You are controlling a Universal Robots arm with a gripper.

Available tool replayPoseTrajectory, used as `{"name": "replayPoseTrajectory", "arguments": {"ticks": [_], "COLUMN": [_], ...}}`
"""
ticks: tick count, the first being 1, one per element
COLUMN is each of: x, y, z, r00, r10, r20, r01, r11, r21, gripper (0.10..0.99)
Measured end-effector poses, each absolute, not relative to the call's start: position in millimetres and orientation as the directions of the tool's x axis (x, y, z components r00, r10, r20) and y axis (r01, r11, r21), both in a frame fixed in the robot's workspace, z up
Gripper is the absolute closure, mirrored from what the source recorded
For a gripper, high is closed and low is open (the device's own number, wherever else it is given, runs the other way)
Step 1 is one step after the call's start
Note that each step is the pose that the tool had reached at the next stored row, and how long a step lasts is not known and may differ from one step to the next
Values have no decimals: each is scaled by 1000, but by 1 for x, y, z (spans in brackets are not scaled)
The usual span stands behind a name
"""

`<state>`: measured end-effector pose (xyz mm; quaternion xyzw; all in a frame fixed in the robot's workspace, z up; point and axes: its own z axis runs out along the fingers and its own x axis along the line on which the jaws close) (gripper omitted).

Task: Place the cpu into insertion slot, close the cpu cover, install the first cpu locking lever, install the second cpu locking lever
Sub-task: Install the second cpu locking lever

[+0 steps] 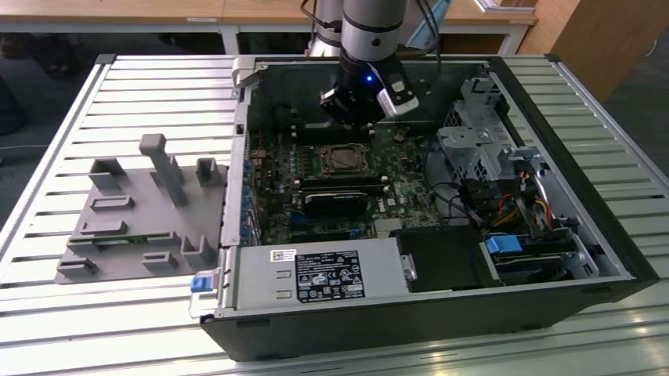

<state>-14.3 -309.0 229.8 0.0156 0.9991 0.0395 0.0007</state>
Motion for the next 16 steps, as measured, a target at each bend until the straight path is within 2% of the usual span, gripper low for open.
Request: {"name": "replayPoseTrajectory", "arguments": {"ticks": [16], "x": [-15], "y": [-325], "z": [239], "r00": [-1000], "r10": [31], "r20": [0], "r01": [31], "r11": [996], "r21": [79], "gripper": [980]}}
